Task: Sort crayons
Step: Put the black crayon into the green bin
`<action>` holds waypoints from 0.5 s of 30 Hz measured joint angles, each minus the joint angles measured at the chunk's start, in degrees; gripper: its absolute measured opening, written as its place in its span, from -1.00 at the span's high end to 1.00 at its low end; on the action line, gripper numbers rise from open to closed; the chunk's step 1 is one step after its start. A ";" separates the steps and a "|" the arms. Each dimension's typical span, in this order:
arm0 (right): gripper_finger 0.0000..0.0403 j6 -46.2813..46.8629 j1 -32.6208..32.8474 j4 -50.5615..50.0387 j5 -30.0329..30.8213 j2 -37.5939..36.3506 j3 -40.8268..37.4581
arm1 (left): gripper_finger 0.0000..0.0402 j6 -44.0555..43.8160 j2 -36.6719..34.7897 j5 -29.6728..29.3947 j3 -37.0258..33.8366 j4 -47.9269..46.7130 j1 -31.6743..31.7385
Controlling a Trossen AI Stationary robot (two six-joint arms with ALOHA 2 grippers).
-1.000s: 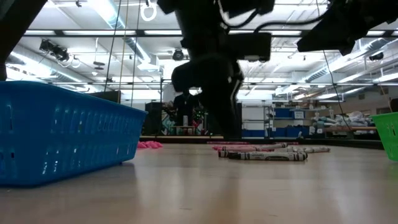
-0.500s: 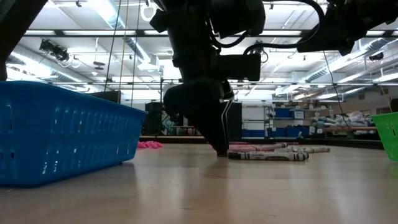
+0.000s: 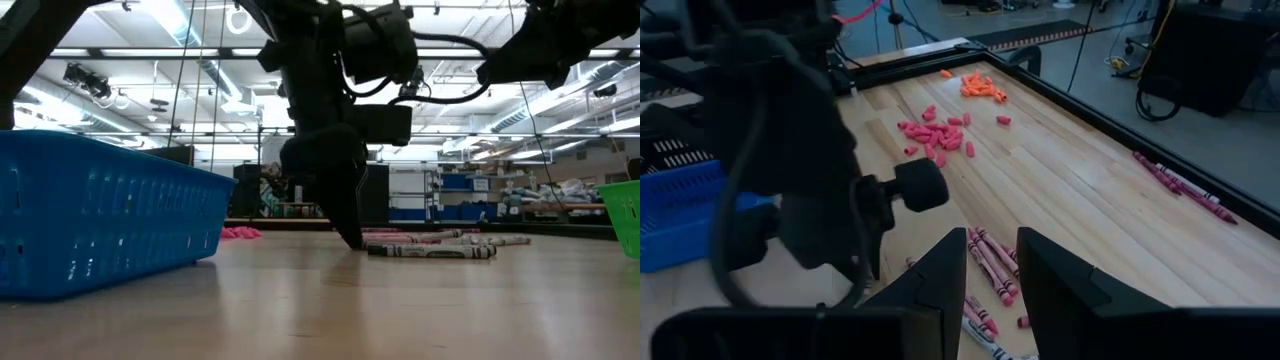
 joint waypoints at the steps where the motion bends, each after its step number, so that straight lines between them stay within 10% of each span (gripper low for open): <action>1: 0.50 -0.01 0.00 0.01 0.06 0.00 0.00 | 0.69 0.22 -0.06 0.44 -0.68 0.79 0.22; 7: 0.50 -0.32 0.00 0.01 0.88 0.00 0.00 | 0.94 2.15 -0.47 -0.37 -3.86 3.92 -0.07; 15: 0.50 -0.43 0.00 0.02 1.02 0.00 0.00 | 0.50 2.70 -1.78 -3.92 -4.23 5.00 -1.22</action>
